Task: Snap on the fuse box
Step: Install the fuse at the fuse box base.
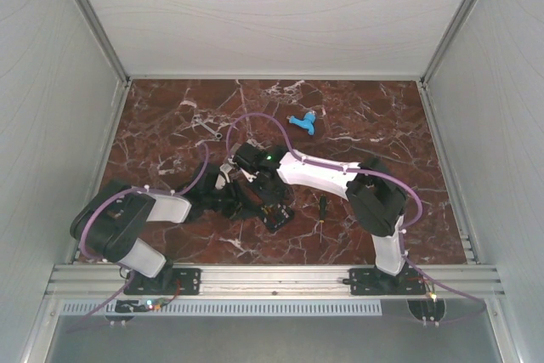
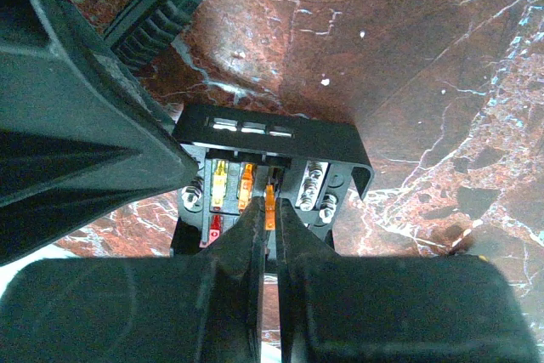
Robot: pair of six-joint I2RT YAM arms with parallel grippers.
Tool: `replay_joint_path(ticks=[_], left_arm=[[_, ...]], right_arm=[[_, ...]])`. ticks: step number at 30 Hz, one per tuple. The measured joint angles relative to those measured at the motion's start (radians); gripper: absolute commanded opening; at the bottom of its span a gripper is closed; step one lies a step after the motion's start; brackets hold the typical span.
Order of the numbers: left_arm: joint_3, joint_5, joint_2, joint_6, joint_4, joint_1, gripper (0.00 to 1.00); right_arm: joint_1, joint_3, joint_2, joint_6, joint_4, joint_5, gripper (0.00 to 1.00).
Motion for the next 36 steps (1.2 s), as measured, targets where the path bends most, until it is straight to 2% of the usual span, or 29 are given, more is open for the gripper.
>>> replay_joint_path(ticks=[3,11,23,36], left_arm=[[0.000,-0.001,0.000,0.000,0.000,0.000,0.28],[0.000,-0.001,0.000,0.000,0.000,-0.001,0.28],[0.000,-0.001,0.000,0.000,0.000,-0.001,0.27],[0.000,-0.001,0.000,0.000,0.001,-0.002,0.27]], right_arm=[[0.000,0.006,0.006,0.001,-0.005,-0.003,0.00],[0.000,0.010,0.012,0.015,0.003,-0.013,0.12],[-0.001,0.002,0.022,0.019,0.019,-0.003,0.15],[-0.001,-0.025,-0.055,0.029,0.069,-0.017,0.20]])
